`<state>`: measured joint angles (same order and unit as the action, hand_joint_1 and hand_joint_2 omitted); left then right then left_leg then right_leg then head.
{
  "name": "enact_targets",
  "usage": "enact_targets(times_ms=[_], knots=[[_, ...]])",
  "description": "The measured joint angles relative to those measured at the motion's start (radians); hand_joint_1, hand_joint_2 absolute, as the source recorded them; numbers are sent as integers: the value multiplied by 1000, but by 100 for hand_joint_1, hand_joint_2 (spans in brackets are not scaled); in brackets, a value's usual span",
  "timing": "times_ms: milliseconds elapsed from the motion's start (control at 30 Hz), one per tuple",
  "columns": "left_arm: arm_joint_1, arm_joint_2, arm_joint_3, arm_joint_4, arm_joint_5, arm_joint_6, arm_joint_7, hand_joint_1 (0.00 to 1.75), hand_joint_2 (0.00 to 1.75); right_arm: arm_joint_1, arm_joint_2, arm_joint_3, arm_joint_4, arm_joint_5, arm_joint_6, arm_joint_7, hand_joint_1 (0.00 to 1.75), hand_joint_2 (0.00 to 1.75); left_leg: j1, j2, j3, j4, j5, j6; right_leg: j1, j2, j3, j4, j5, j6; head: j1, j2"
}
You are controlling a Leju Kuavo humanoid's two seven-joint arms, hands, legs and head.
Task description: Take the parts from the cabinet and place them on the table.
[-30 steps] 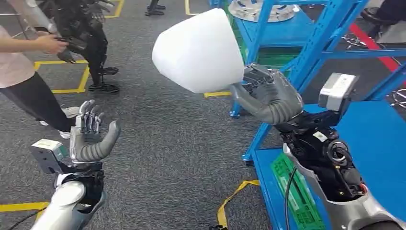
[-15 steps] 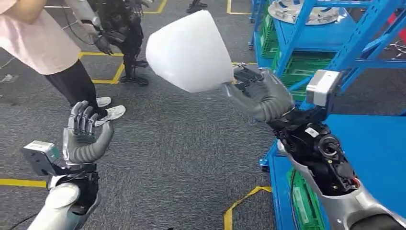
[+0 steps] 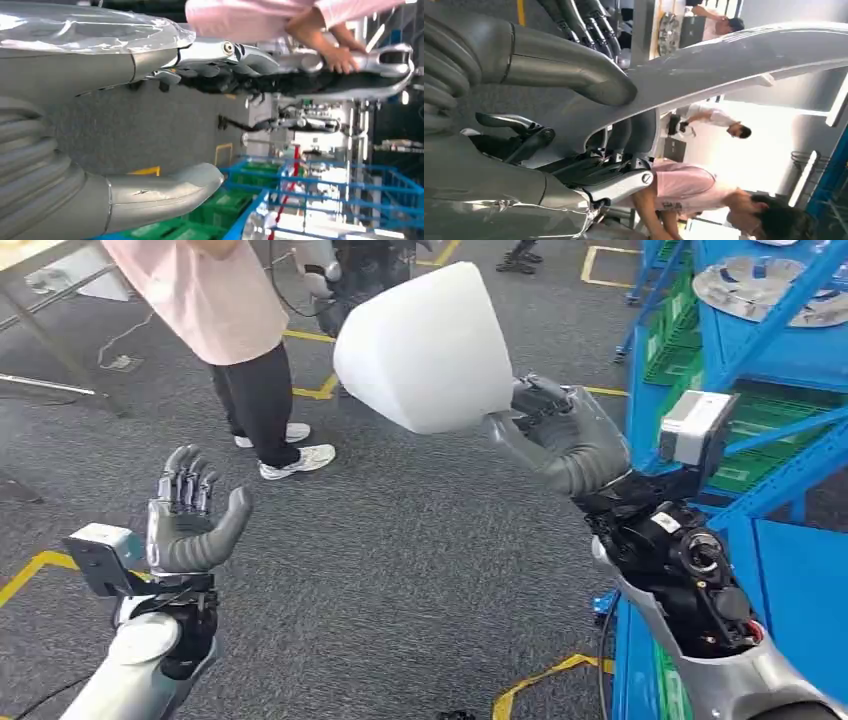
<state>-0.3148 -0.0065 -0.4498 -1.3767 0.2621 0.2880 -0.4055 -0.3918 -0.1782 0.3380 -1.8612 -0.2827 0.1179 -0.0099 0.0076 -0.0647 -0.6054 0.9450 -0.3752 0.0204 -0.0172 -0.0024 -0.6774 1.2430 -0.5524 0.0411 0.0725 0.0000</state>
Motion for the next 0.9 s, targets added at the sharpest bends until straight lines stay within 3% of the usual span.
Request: enact_targets(times_ms=[67, 100, 133, 233, 267, 300, 333, 367, 400, 433, 467, 500, 533, 567, 600, 633, 667, 700, 767, 800, 833, 867, 900], knots=[[0, 0, 0, 0, 0, 1, 0, 0, 175, 0, 0, -2, 2, 0, 0, 0, 175, 175, 0, -28, 5, 2, -2, -2, 0, 21, 69, -173, 106, -11, 7, 0], [0, -2, 0, 0, 0, 1, 0, 0, 175, -1, 0, -2, 2, 0, 0, 0, 175, 175, 2, -38, 5, 2, -4, -5, 0, 57, 100, -259, 140, -17, 11, 0], [-2, -3, 0, 0, 0, 1, 0, 0, 175, 0, 0, -2, 3, 0, 0, -1, 175, 175, -2, -50, 0, 3, -2, -9, -3, 86, 115, -273, 128, -21, 3, 0], [1, -2, 0, 0, 0, 1, 0, 0, 175, 0, 0, -2, 5, 0, -2, -1, 175, 175, 10, -83, -13, -1, 9, -30, 4, 60, 128, -289, 120, -24, 10, 0], [0, -1, 0, 0, 0, 3, 1, 0, 175, 0, 0, -2, 5, 0, -2, -2, 175, 175, 1, -94, -15, -2, 11, -37, -7, 47, 136, -302, 125, -30, 6, 0], [0, -1, 0, -1, 1, 6, 2, 0, 175, -2, 0, -2, 5, 0, -2, -4, 175, 175, -3, -37, -18, 13, -4, -40, -8, 31, 143, -309, 128, -32, 2, 0], [-5, 0, 0, -1, 3, 8, 5, 0, 175, -2, 0, -3, 6, 0, -3, -7, 175, 175, -6, 16, -44, 67, -39, -45, -8, 19, 145, -311, 128, -36, -15, 0], [-6, 0, 0, -1, 5, 12, 6, 0, 175, -1, 0, -5, 7, 0, -3, -10, 175, 175, -3, 40, -80, 141, -75, -48, -6, 7, 145, -311, 127, -39, -18, 0], [-3, 0, 0, -1, 7, 14, 7, 0, 175, 0, 0, -5, 8, 0, -3, -12, 175, 175, 0, 51, -130, 240, -116, -52, -5, -7, 145, -311, 126, -40, -20, 0], [-1, 0, 0, -1, 8, 16, 7, 0, 175, 1, 0, -3, 11, 1, -3, -14, 175, 175, 2, 54, -167, 311, -138, -54, -5, -20, 145, -310, 126, -40, -26, 0], [0, 0, 0, -1, 8, 16, 8, 0, 175, 3, 0, -3, 13, 1, -3, -15, 175, 175, 3, 57, -185, 343, -136, -56, -5, -33, 145, -310, 125, -40, -32, 0], [0, 1, 0, -1, 8, 17, 8, 0, 175, 4, 0, -3, 15, 1, -3, -15, 175, 175, 5, 59, -172, 313, -109, -57, -5, -48, 147, -310, 123, -40, -39, 0], [0, 2, 0, -1, 9, 17, 8, 0, 175, 4, 0, -3, 16, 1, -3, -14, 175, 175, 5, 63, -136, 245, -72, -56, -5, -60, 148, -310, 122, -38, -42, 0], [0, 2, 0, -1, 9, 17, 8, 0, 175, 4, 0, -3, 16, 1, -3, -15, 175, 175, 5, 76, -82, 143, -28, -53, -5, -72, 152, -310, 119, -35, -45, 0], [-1, 2, 0, -1, 10, 18, 8, 0, 175, 4, 0, -3, 16, 1, -3, -15, 175, 175, 2, 108, -30, 52, 3, -49, -3, -82, 156, -310, 116, -31, -49, 0], [-5, 2, 0, -1, 10, 18, 8, 0, 175, 4, 0, -3, 17, 1, -3, -16, 175, 175, -8, 164, -3, -2, -1, -42, 7, -91, 157, -308, 110, -23, -54, 0], [-5, 2, 0, -1, 10, 18, 9, 0, 175, 2, 0, -4, 18, 1, -3, -16, 175, 175, -8, 139, -5, -1, 4, -31, 10, -97, 158, -307, 108, -21, -52, 0], [-5, 3, 0, -2, 10, 18, 8, 0, 175, 2, 0, -4, 20, 1, -3, -18, 175, 175, -9, 129, -8, 2, 1, -24, 11, -108, 161, -308, 106, -17, -41, 0], [-3, 4, 0, -1, 10, 19, 6, 0, 175, 1, 0, -2, 24, -1, 2, -20, 175, 175, -10, 103, -8, -1, 1, -11, 10, -132, 168, -308, 100, -5, -41, 0], [-3, 3, 0, -2, 10, 18, 5, 0, 175, 0, 0, -3, 26, -3, 3, -22, 175, 175, -1, 92, -2, -6, 4, -5, 1, -108, 158, -298, 87, 1, -40, 0], [-6, 3, 0, -2, 10, 18, 2, 0, 175, 0, 0, -3, 29, -4, 4, -25, 175, 175, 0, 83, -2, -6, 4, 0, 0, -56, 146, -258, 57, 2, -37, 0], [-7, 2, 0, -2, 10, 17, 0, 0, 175, -1, 0, -3, 31, -5, 6, -29, 175, 175, 0, 73, -2, -6, 5, 5, -3, -26, 112, -178, 16, 3, -27, 0], [-6, 1, 0, -2, 10, 17, 0, 0, 175, 0, 0, -3, 33, -5, 6, -31, 175, 175, 0, 59, -2, -6, 5, 6, -2, -10, 67, -81, -24, 4, -16, 0]])
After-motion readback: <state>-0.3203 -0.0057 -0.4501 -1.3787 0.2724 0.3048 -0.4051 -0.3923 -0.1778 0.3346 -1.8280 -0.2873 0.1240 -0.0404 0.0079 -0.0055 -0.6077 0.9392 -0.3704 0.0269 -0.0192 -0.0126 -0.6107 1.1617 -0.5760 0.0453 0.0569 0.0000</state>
